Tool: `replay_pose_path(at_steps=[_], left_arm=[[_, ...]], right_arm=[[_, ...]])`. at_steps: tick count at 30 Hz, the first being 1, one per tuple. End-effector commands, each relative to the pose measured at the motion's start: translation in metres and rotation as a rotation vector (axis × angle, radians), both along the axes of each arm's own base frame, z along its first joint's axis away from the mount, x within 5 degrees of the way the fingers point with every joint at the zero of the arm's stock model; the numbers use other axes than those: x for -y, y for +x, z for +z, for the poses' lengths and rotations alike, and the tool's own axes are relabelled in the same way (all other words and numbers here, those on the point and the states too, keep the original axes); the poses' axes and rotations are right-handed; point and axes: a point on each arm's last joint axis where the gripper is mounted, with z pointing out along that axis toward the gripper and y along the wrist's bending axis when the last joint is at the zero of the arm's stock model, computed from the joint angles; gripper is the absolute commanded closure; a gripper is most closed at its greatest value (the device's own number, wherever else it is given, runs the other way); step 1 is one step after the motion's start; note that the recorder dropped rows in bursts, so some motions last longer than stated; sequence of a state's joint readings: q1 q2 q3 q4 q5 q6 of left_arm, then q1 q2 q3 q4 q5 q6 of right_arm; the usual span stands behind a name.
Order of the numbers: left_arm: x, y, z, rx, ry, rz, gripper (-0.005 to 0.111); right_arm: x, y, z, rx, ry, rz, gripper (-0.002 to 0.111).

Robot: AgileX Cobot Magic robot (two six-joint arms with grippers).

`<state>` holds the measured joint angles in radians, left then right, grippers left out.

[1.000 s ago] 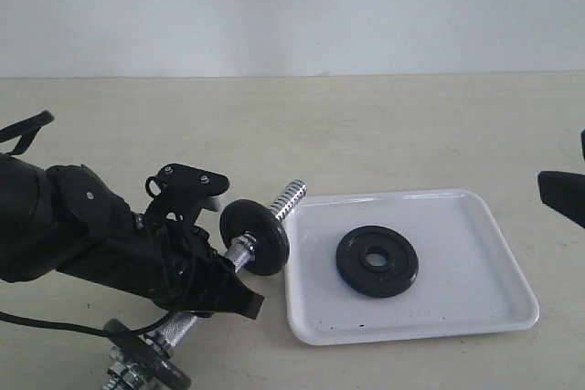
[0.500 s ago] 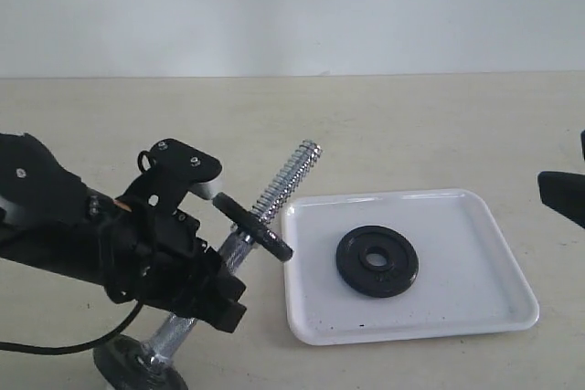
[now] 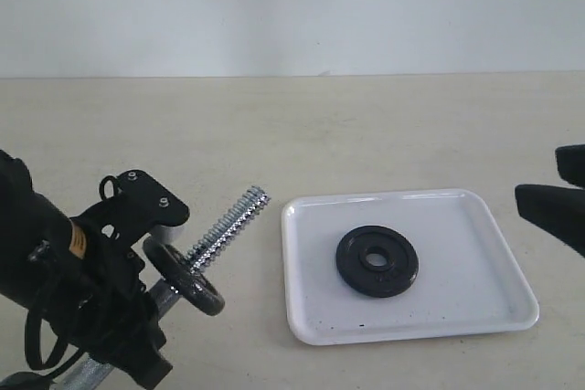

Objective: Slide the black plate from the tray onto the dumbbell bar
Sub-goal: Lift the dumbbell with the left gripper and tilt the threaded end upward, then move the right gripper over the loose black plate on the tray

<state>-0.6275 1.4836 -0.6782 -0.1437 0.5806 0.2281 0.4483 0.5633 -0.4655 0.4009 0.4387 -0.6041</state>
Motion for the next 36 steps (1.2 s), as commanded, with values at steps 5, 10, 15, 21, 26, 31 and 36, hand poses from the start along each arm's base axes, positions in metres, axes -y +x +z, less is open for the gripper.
replay_pose_path(at_steps=[5,10,15,21,26,31,36], left_arm=[[0.002,0.004,0.048,0.206,-0.169,0.057,0.102],[0.000,0.001,0.053,0.204,-0.175,0.063,0.102],[0.000,0.000,0.053,0.198,-0.181,0.082,0.102],[0.000,0.000,0.053,0.196,-0.179,0.082,0.102],[-0.001,0.001,0.053,0.205,-0.168,0.071,0.102],[-0.001,0.000,0.053,0.198,-0.170,0.075,0.102],[-0.001,0.000,0.053,0.199,-0.168,0.073,0.102]], right_arm=[[-0.019,0.034,-0.012,-0.208,-0.069,0.010,0.069],[-0.024,0.043,-0.017,-0.257,-0.094,0.015,0.069],[-0.023,0.042,-0.017,-0.248,-0.105,0.024,0.069],[-0.023,0.043,-0.017,-0.245,-0.104,0.023,0.069],[-0.023,0.043,-0.016,-0.238,-0.101,0.020,0.069],[-0.023,0.043,-0.016,-0.238,-0.101,0.020,0.069],[-0.023,0.043,-0.016,-0.237,-0.103,0.021,0.069]])
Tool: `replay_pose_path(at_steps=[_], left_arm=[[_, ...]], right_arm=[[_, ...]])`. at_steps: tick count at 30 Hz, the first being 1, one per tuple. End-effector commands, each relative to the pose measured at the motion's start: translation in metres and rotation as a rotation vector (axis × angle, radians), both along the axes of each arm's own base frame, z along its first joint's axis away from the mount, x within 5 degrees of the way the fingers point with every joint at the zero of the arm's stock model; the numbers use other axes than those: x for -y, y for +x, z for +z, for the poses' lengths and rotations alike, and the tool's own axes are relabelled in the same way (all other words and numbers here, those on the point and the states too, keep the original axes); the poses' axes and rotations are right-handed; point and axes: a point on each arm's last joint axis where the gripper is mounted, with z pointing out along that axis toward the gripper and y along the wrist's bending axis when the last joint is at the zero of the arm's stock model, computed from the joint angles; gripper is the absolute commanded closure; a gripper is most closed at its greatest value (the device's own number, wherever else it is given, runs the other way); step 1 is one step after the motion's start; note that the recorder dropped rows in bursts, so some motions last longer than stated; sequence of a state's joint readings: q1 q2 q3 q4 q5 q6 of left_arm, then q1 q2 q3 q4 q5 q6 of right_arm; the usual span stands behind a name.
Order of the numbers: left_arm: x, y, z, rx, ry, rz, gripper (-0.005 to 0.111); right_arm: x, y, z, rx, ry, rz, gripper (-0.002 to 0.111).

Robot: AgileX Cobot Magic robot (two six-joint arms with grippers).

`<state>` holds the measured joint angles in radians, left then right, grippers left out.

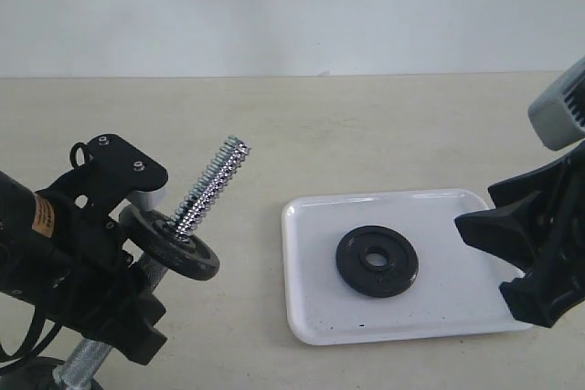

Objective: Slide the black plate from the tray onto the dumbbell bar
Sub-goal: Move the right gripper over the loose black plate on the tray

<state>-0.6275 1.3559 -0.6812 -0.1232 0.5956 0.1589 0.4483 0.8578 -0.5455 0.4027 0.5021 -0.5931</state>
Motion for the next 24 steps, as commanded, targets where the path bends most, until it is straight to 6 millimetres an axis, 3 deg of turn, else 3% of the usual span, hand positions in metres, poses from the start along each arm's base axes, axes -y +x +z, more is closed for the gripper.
replay_pose_path(at_steps=[1,21,24], left_arm=[[0.0048,0.0069,0.0223,0.117,-0.093,0.020,0.102],[0.0069,0.0109,0.0251,0.170,-0.121,0.020,0.102],[0.0069,0.0109,0.0251,0.170,-0.121,0.020,0.102]], right_arm=[[-0.0006,0.0009,0.0028,0.016,0.004,0.002,0.069],[-0.0002,0.0012,0.0022,-0.018,0.036,-0.041,0.069],[0.0001,0.0012,0.0019,-0.017,0.028,-0.038,0.059]])
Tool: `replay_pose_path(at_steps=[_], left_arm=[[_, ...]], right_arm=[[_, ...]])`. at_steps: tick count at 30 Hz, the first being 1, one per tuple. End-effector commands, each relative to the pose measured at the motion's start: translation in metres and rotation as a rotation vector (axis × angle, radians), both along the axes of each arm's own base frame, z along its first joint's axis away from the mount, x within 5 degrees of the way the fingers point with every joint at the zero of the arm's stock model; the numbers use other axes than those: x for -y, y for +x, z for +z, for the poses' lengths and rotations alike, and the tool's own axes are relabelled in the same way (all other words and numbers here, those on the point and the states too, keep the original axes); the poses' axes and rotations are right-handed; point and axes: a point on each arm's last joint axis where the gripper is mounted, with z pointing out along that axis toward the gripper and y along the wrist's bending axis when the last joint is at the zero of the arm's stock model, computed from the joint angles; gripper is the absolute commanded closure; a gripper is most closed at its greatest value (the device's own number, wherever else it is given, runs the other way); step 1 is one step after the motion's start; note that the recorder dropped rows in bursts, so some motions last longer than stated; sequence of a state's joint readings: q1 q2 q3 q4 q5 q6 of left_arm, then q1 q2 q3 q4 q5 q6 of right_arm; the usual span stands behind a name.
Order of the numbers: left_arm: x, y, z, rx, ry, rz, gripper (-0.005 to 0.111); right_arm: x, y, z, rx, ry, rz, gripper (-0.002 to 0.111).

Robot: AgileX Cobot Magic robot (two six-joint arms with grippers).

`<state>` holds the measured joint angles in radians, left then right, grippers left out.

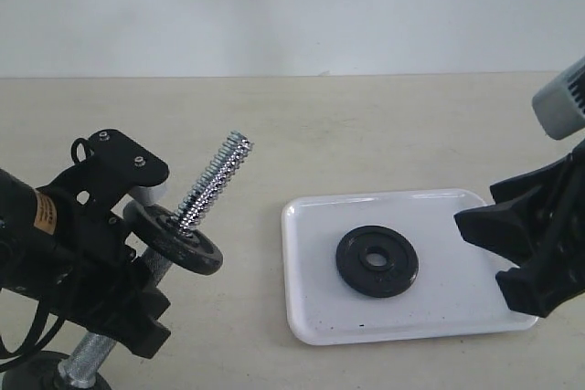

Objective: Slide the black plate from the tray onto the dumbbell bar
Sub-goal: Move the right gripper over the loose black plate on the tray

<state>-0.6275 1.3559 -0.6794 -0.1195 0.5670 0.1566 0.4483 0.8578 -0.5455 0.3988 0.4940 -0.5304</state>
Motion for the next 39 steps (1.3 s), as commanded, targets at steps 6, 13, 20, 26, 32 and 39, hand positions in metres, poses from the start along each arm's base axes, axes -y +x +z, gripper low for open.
replay_pose_path(at_steps=[6,13,20,26,32,39], left_arm=[[0.007,0.009,0.025,0.141,-0.117,0.023,0.102],[0.007,0.009,0.025,0.135,-0.124,0.029,0.102],[0.008,0.010,0.027,0.147,-0.130,0.028,0.102],[0.008,0.010,0.028,0.152,-0.134,0.029,0.102],[0.008,0.011,0.029,0.166,-0.142,0.030,0.102],[0.008,0.011,0.029,0.166,-0.142,0.030,0.102]], right_arm=[[-0.006,0.011,0.001,-0.039,-0.030,0.013,0.054],[-0.024,0.039,0.008,-0.218,-0.081,0.052,0.057],[-0.016,0.058,-0.007,-0.242,-0.460,0.214,0.069],[-0.013,0.064,-0.011,-0.205,-0.547,0.229,0.069],[-0.025,0.062,-0.009,-0.250,-0.365,0.191,0.069],[-0.031,0.069,-0.016,-0.285,-0.297,0.142,0.067]])
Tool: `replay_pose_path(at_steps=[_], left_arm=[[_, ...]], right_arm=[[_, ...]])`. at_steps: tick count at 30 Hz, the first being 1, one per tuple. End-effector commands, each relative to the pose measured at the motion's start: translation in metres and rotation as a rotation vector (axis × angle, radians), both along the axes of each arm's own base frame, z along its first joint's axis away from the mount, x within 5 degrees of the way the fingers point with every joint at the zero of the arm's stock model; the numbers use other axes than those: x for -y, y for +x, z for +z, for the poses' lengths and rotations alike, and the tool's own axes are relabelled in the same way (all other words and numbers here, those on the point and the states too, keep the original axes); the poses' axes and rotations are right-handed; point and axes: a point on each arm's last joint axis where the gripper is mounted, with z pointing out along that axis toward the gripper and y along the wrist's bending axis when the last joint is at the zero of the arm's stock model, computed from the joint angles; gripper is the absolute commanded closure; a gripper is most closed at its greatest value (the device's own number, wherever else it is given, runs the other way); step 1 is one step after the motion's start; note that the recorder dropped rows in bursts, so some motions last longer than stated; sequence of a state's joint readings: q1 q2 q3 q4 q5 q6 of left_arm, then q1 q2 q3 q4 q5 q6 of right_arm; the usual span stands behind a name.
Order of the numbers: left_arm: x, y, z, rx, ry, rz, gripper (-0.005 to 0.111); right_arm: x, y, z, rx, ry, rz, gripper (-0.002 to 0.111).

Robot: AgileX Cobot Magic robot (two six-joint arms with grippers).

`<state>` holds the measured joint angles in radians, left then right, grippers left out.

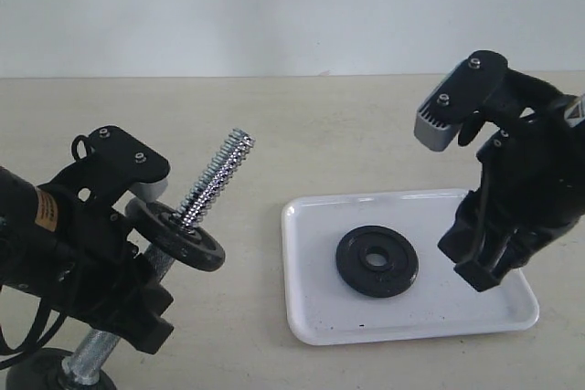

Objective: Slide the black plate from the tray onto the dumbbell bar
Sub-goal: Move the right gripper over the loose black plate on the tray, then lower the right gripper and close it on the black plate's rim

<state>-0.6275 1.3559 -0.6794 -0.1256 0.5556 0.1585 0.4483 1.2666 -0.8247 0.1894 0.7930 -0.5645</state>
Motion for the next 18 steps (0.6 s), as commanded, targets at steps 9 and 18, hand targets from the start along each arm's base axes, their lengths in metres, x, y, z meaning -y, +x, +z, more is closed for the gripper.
replay_pose_path(at_steps=[9,18], left_arm=[[0.008,0.011,0.029,0.161,-0.136,0.030,0.102],[0.008,0.011,0.028,0.157,-0.134,0.029,0.102]], right_arm=[[-0.040,0.007,-0.019,-0.013,0.099,-0.001,0.041],[-0.054,0.005,-0.026,-0.023,0.114,-0.016,0.041]])
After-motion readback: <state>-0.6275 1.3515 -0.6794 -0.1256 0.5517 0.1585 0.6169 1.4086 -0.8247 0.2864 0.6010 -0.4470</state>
